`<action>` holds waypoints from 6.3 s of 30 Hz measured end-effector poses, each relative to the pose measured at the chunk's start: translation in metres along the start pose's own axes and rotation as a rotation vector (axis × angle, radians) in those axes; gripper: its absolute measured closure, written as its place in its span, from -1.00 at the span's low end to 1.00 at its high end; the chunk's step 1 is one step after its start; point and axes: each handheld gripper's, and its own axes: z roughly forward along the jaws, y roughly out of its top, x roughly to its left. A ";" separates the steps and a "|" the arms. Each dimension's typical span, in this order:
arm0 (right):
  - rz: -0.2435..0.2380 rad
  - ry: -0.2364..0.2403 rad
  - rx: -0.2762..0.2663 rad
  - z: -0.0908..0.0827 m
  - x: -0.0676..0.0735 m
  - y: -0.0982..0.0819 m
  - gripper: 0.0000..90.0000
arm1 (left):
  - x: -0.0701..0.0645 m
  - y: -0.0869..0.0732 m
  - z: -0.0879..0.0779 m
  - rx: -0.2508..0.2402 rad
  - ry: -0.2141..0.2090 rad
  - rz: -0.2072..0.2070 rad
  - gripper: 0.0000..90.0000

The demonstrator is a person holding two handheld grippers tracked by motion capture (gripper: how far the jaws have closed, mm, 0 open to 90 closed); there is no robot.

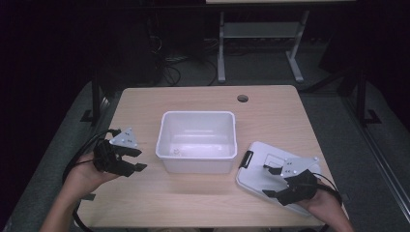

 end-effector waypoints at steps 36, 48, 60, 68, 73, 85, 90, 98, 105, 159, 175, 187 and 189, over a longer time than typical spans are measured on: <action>0.005 -0.060 0.057 -0.012 -0.017 0.013 -0.35 | -0.019 -0.050 0.028 -0.048 -0.004 -0.030 -0.18; 0.031 -0.072 0.112 -0.006 -0.030 0.007 -0.17 | -0.024 -0.061 0.037 -0.045 0.007 -0.035 -0.26; 0.049 -0.078 0.168 0.001 -0.041 -0.001 0.26 | -0.029 -0.061 0.052 -0.036 0.000 -0.028 -0.29; 0.049 -0.061 0.199 0.005 -0.046 -0.003 0.58 | -0.030 -0.062 0.058 -0.028 0.011 -0.033 -0.30; 0.051 -0.054 0.210 0.006 -0.048 -0.004 0.64 | -0.030 -0.066 0.060 -0.041 0.010 -0.048 -0.30; 0.034 -0.048 0.237 0.004 -0.052 0.000 0.80 | -0.032 -0.067 0.062 -0.052 0.021 -0.049 -0.32; 0.025 -0.049 0.245 0.004 -0.055 0.002 0.83 | -0.032 -0.068 0.062 -0.055 0.021 -0.054 -0.32; 0.027 -0.035 0.236 0.003 -0.062 0.001 0.86 | -0.033 -0.068 0.066 -0.055 0.020 -0.058 -0.32; 0.020 -0.024 0.240 0.001 -0.064 0.002 0.86 | -0.033 -0.069 0.068 -0.051 0.018 -0.057 -0.32; -0.089 -0.036 0.160 -0.069 -0.064 0.053 0.86 | -0.030 -0.076 0.059 -0.086 0.030 -0.091 -0.37; -0.100 -0.030 0.158 -0.088 -0.063 0.073 0.86 | -0.029 -0.077 0.057 -0.092 0.032 -0.091 -0.37; -0.120 -0.027 0.149 -0.102 -0.062 0.092 0.86 | -0.028 -0.078 0.054 -0.096 0.030 -0.097 -0.37; -0.127 -0.024 0.148 -0.102 -0.062 0.094 0.86 | -0.028 -0.079 0.054 -0.099 0.027 -0.100 -0.37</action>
